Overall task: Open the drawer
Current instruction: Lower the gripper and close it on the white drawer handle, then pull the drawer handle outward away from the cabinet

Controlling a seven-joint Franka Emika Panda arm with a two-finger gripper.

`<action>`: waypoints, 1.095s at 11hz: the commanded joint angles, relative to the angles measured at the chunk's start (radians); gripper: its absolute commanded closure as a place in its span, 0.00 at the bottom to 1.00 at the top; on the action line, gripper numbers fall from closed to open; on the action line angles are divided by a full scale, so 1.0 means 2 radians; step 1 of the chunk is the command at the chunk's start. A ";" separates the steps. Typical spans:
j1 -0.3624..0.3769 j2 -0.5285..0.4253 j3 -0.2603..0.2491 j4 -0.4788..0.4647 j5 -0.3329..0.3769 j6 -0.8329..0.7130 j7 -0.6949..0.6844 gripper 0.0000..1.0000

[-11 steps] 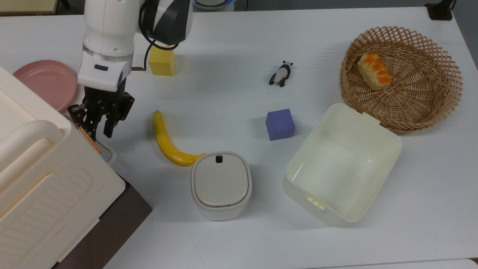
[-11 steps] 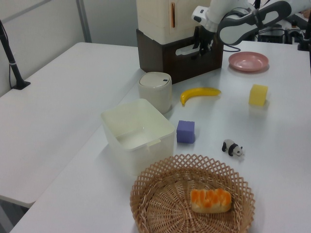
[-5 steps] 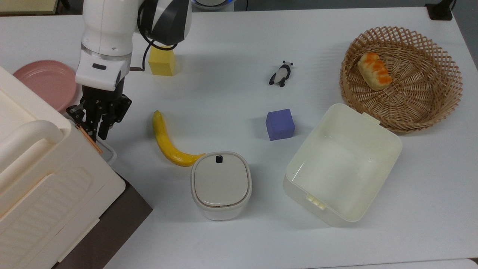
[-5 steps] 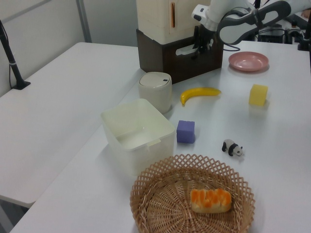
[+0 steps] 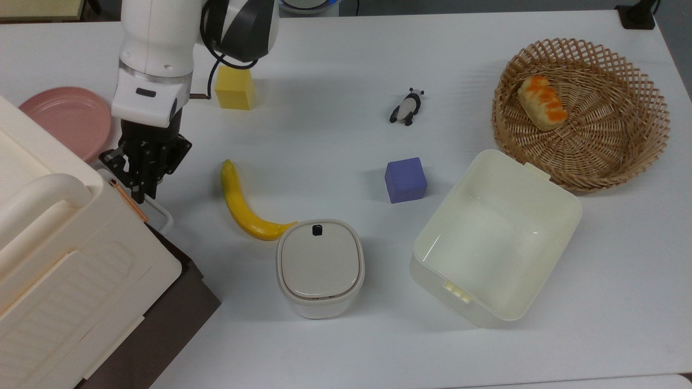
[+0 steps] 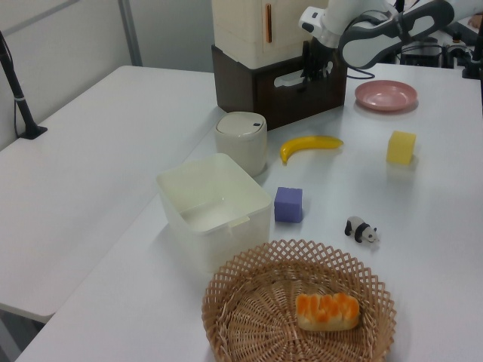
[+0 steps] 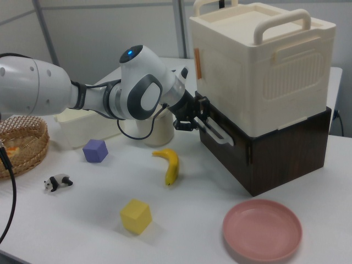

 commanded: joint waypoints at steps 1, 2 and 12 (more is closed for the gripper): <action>0.035 -0.067 -0.007 -0.077 -0.005 -0.024 0.015 0.95; 0.039 -0.083 -0.007 -0.083 -0.005 -0.043 0.015 0.96; 0.072 -0.187 0.007 -0.086 -0.005 -0.279 0.015 0.97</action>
